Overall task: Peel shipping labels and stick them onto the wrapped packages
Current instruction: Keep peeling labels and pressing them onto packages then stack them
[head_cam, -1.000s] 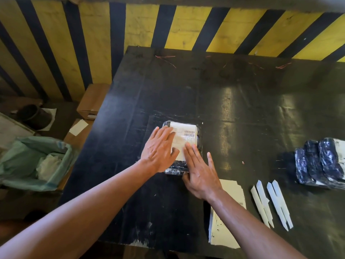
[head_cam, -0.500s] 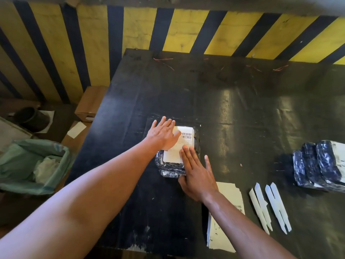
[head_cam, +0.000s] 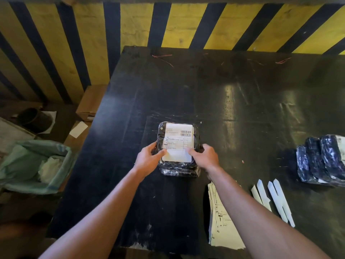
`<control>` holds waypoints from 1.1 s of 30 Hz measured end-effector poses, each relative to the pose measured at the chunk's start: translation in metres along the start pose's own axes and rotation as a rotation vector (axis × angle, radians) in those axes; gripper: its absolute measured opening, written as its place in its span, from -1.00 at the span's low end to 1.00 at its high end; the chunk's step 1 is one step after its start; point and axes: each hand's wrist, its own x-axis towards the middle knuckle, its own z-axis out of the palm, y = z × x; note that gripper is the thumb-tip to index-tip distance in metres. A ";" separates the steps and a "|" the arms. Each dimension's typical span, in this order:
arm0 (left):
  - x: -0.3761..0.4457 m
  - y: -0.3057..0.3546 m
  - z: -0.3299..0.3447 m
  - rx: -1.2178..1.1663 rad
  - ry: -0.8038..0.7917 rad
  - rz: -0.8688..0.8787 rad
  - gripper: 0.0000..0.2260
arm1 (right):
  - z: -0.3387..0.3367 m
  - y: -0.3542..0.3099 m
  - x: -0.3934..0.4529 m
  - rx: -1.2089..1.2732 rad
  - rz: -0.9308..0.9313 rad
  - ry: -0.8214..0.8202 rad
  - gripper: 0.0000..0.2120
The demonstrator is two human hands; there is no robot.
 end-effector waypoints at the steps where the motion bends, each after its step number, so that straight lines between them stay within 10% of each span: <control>1: 0.000 0.002 0.001 0.022 0.016 0.005 -0.62 | 0.000 0.000 0.001 0.013 -0.011 0.017 -0.52; 19: -0.014 0.109 0.024 -0.280 0.139 0.106 -0.69 | -0.084 -0.042 -0.002 0.457 -0.155 0.033 -0.61; 33: -0.010 0.124 0.265 -0.007 -0.239 0.006 -0.39 | -0.221 0.138 0.026 0.249 0.121 0.263 -0.61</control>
